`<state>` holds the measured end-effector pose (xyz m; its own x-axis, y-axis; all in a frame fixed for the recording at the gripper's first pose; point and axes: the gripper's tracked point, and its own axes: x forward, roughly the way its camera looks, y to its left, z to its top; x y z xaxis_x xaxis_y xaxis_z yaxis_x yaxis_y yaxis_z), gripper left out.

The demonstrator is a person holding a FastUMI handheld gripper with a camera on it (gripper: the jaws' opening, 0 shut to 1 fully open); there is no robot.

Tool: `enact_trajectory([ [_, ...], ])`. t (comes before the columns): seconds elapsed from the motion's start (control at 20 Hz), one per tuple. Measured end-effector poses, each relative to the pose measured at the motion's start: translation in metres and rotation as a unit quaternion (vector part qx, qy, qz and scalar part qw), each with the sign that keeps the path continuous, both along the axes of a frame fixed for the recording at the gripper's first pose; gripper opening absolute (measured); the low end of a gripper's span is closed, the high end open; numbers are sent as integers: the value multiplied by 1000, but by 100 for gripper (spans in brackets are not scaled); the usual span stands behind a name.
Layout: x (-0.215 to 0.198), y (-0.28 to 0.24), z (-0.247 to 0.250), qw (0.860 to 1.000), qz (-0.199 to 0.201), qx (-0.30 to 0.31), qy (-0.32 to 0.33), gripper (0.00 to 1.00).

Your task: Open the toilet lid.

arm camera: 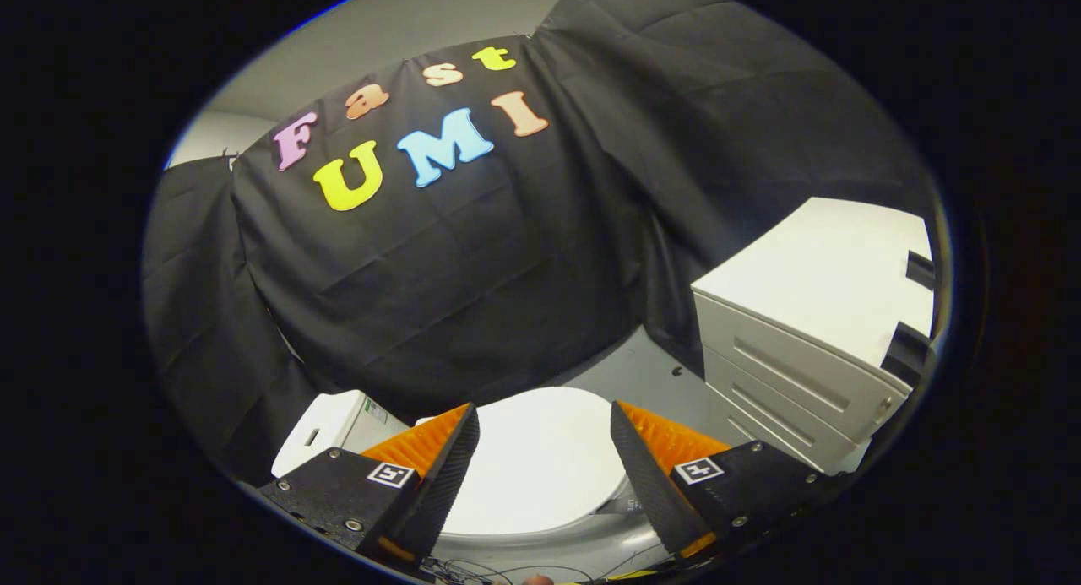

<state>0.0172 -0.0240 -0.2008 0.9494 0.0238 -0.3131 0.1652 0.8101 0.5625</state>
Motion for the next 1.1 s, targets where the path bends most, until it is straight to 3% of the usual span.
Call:
enact_trajectory([
  [0.4,-13,22,-94,994,7,75,75,96],
  [0.65,-20,21,-138,986,-13,125,110,96],
  [1.1,-29,18,-185,969,-42,196,143,95],
])
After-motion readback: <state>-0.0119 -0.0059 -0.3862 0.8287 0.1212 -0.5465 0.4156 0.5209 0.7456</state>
